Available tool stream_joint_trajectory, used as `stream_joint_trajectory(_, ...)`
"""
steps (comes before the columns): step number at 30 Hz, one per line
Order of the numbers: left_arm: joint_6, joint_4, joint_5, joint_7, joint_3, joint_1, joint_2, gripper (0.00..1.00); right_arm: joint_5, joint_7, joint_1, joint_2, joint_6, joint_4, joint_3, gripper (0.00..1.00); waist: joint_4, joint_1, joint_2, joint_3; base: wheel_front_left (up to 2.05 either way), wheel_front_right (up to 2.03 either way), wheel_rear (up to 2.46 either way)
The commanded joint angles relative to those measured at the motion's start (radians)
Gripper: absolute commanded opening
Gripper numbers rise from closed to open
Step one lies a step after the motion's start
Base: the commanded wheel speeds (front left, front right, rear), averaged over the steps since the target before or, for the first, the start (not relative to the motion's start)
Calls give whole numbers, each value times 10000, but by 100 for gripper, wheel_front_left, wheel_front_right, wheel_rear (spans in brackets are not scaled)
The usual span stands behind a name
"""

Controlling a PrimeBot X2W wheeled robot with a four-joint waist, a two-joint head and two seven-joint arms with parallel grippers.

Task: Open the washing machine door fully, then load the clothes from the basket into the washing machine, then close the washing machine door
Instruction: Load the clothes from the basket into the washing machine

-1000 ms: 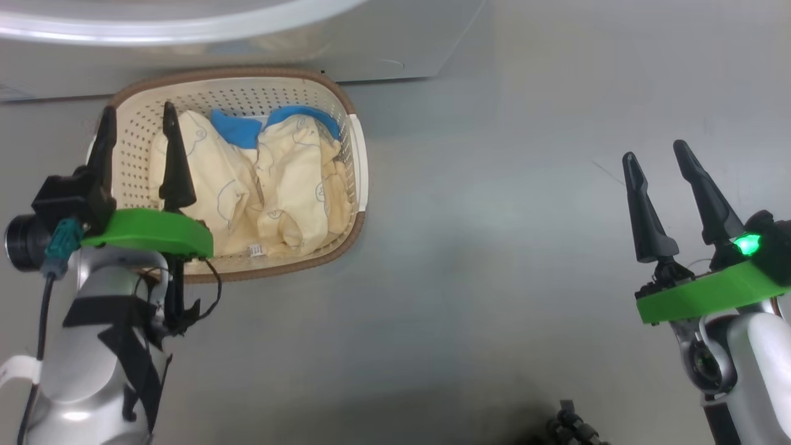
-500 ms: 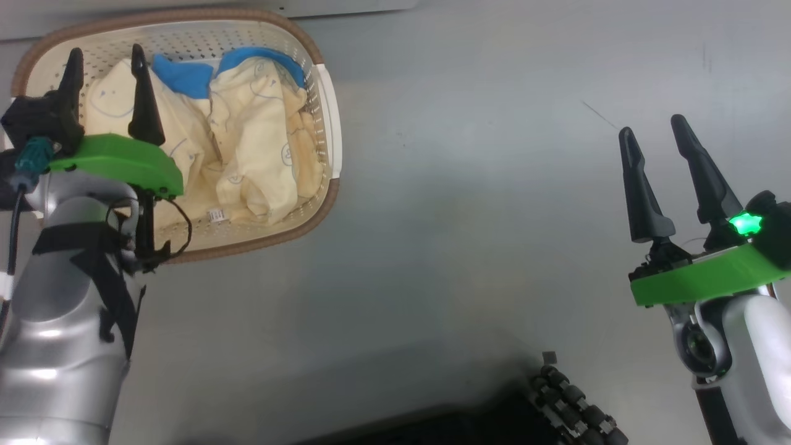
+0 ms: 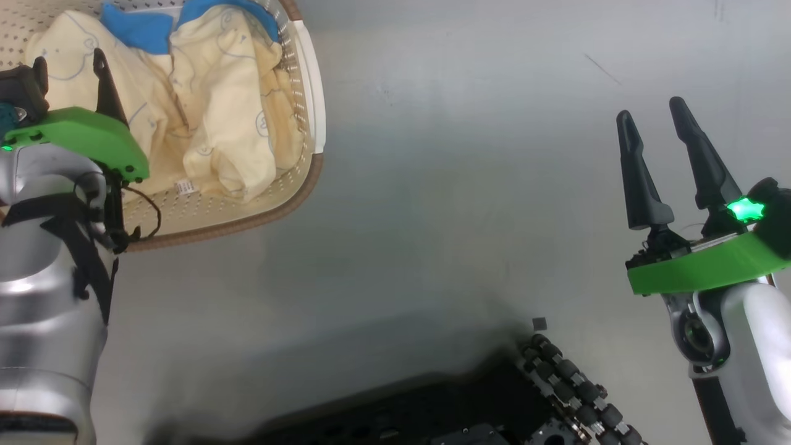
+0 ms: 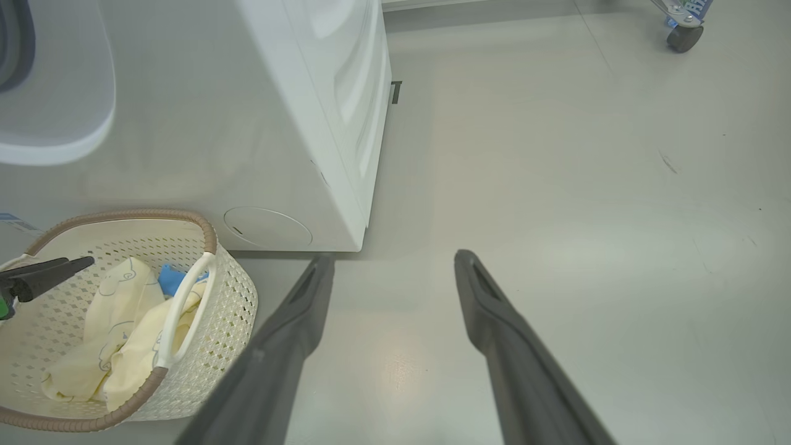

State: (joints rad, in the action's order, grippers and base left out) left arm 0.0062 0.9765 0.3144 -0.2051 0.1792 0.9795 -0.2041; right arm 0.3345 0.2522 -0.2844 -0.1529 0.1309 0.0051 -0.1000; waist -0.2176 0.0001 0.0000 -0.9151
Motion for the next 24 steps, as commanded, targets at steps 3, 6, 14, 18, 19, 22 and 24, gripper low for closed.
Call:
stream_joint_trajectory(3, 23, 364, 105, 158, -147, 175, -264, 100, 42, 95, 274, -57, -2, -256, -139, 100, -9, -1, 0, -200, 0, 0, 0)
stream_joint_trajectory(6, 43, 836, 95, 339, -64, 451, -220, 100, 51, 95, 250, -16, -2, -276, -199, 100, -56, -1, 0, -346, 0, 0, 0)
stream_joint_trajectory(14, 207, 1886, 100, 959, 101, 1256, -106, 100, 113, 95, 222, 99, -2, -184, -317, 100, -191, -1, 0, -727, 0, 0, 0)
stream_joint_trajectory(18, 412, 2302, 62, 1252, 199, 1584, -68, 100, 130, 95, 160, 173, -2, -137, -411, 100, -250, -1, 0, -830, 0, 0, 0)
stream_joint_trajectory(19, 443, 2413, 70, 1389, 210, 1643, -82, 100, 133, 95, 134, 189, -2, -124, -442, 100, -276, -1, 0, -858, 0, 0, 0)
stream_joint_trajectory(22, 708, 2603, 10, 1554, 296, 1767, -70, 100, 153, 95, 85, 215, -2, -103, -502, 100, -328, -1, 0, -890, 0, 0, 0)
stream_joint_trajectory(24, 845, 2701, 4, 1698, 328, 1816, -67, 100, 160, 95, 95, 220, -2, -114, -532, 100, -349, -1, 0, -915, 0, 0, 0)
